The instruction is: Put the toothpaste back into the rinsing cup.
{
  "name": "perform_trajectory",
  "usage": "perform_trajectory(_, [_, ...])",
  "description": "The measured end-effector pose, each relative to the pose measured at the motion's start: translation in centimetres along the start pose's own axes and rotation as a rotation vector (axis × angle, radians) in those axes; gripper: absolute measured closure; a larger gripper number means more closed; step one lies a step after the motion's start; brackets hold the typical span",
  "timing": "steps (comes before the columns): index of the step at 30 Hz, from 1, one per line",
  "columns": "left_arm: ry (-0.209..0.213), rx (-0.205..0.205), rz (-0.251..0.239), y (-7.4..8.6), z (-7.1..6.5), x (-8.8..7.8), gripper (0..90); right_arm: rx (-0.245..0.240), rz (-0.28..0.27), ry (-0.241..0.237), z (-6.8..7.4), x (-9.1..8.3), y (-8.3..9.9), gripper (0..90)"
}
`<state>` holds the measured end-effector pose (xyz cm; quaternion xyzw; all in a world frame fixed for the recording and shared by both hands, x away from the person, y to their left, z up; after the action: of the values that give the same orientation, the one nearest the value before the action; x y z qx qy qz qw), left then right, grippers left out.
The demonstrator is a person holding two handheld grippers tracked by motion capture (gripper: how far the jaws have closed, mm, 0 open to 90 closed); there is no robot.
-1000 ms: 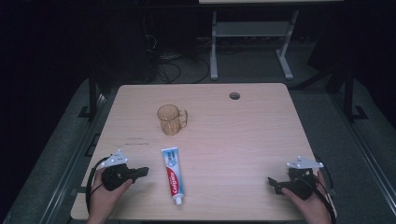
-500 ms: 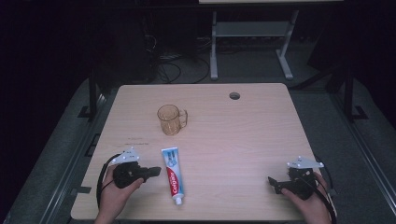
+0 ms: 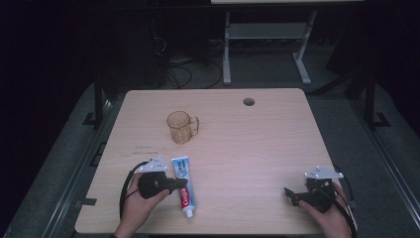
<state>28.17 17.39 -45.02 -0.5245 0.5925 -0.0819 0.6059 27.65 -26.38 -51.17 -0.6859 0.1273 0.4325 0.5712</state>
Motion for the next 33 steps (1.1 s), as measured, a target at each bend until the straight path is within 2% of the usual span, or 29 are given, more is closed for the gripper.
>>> perform_trajectory(5, [0.021, 0.017, 0.021, -0.4, -0.8, 1.4, 90.0, 0.000, 0.000, 0.000, 0.0, 0.0, 0.0, 0.5])
perform_trajectory(15, [0.017, 0.046, 0.084, -0.2, -1.4, 3.2, 90.0, 0.000, 0.000, 0.000, 0.0, 0.0, 0.0, 0.5])
perform_trajectory(26, [0.006, 0.060, 0.145, 0.6, -1.5, 4.1, 90.0, 0.000, 0.000, 0.000, 0.0, 0.0, 0.0, 0.5])
perform_trajectory(33, [0.006, 0.055, 0.145, 0.8, -1.4, 4.0, 90.0, -0.002, -0.001, -0.002, 0.0, 0.0, 0.0, 0.5])
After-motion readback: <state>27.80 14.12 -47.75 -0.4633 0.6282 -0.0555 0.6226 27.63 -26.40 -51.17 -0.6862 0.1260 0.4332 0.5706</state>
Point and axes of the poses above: each handheld gripper's, and its own axes: x roughly forward along the jaws, y roughly out of its underside, z roughly to its left, the point moved 4 cm from there along x, roughly forward along the jaws, and after that the axes turned 2 degrees about z, right-handed, at the moved point
